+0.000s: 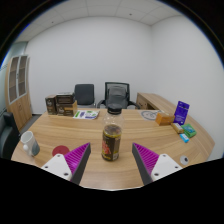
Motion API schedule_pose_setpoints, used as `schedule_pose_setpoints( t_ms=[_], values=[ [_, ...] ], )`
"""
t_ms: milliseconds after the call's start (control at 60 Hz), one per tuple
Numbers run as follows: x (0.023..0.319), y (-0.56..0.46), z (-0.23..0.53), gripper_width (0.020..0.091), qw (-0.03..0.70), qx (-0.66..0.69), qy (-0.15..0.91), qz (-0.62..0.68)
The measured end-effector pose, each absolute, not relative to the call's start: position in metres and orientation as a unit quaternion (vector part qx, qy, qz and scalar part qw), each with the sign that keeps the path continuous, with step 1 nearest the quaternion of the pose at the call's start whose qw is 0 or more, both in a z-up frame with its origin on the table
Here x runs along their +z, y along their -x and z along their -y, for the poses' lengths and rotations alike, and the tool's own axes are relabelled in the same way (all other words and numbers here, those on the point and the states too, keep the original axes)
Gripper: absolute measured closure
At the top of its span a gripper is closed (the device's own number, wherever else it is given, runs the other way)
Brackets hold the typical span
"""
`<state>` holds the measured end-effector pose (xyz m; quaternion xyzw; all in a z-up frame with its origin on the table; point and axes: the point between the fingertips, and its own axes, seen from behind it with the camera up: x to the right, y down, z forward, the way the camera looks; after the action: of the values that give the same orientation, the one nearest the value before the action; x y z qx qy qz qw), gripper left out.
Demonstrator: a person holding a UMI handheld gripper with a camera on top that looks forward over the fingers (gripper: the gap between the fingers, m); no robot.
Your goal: Pour water
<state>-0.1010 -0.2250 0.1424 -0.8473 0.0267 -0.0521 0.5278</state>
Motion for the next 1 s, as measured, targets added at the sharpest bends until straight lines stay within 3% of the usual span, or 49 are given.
schedule_pose_setpoints(
  t_ms=[233,283,383,567,667,783,1000],
  values=[
    [0.095,0.084,0.118,0.0271,0.532,-0.022,0.846,-0.029],
    [0.089,0.086,0.107,0.0322,0.536,-0.019,0.843,-0.025],
    [0.081,0.088,0.096,0.0556,0.541,-0.011,0.84,-0.025],
    [0.084,0.086,0.093,0.0682,0.555,-0.024,0.831,-0.034],
    [0.086,0.081,0.094,0.0687,0.553,-0.06,0.831,-0.021],
    [0.119,0.075,0.1,0.0687,0.553,-0.122,0.824,-0.023],
    [0.239,0.114,0.119,0.0688,0.564,-0.301,0.767,0.059]
  ],
)
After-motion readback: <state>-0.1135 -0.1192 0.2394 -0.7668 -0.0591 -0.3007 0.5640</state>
